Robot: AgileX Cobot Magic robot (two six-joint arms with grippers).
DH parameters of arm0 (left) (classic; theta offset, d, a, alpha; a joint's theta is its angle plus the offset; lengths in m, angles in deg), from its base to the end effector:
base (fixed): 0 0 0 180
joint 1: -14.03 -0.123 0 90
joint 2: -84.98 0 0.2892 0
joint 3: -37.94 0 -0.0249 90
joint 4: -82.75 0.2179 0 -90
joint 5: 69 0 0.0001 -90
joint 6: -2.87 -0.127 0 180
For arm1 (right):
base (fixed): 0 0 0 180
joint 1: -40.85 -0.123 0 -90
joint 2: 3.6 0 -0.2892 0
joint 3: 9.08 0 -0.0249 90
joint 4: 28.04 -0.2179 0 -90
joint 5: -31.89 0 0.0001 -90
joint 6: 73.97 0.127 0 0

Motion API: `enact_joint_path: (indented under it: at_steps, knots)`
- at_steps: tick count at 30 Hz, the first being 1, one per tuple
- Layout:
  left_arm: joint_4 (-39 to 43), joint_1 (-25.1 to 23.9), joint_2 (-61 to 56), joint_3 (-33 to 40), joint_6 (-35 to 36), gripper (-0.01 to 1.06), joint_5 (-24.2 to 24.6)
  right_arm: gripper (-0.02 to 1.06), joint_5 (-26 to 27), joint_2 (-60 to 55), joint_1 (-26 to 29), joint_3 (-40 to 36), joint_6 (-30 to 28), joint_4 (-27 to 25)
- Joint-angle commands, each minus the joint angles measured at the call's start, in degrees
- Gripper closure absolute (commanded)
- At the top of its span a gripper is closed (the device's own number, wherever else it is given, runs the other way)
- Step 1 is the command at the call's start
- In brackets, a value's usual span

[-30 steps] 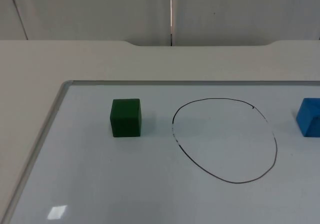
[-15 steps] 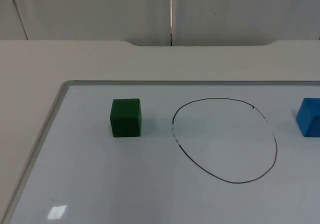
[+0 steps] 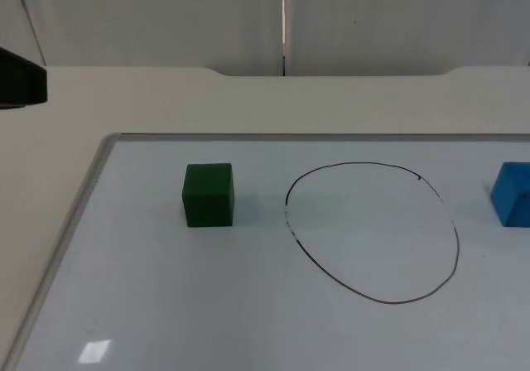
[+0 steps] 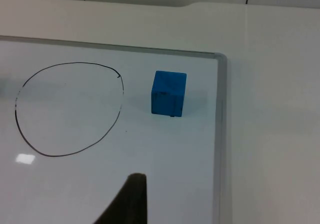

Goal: Push the two cubes into the marked area.

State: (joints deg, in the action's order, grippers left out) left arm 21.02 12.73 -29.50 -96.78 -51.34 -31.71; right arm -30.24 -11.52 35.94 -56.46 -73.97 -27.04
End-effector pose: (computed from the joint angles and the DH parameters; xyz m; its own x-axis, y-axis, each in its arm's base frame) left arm 0.1756 -0.0639 0.2621 -0.6624 -0.0406 -0.7480 0.3658 0.8539 -0.3703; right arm -0.0086 -0.0027 0.2488 -0.4583 -0.0476 -0.8875 -0.0757 0.9970 -0.0143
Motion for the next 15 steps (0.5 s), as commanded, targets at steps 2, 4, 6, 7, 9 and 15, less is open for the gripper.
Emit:
enact_joint_path:
  at_steps: [2, 4, 6, 7, 9, 15]
  knots:
    - [-4.65, -0.12, 2.13, -0.39, -3.64, 0.83, -0.72, -0.01, 0.39, 0.25, 0.25, -0.42, -0.77, 0.33]
    - [-6.79, -0.12, 3.41, -0.39, -6.45, 0.83, -0.72, -0.01, 0.39, 0.25, 0.25, -0.42, -0.77, 0.33]
    - [-7.7, -0.12, 3.93, -0.39, -7.51, 0.84, -0.72, -0.01, 0.39, 0.25, 0.25, -0.42, -0.77, 0.33]
    - [-8.95, -0.12, 4.92, -0.39, -9.21, 0.85, -0.72, -0.01, 0.39, 0.25, 0.25, -0.42, -0.77, 0.33]
    - [-10.73, -0.12, 6.02, -0.39, -11.05, 0.88, -0.94, -0.01, 0.39, 0.25, 0.25, -0.42, -0.77, 0.33]
    - [-14.39, 0.13, 10.02, -0.39, -14.53, 1.02, -2.67, -0.01, 0.39, 0.25, 0.25, -0.42, -0.77, 0.33]
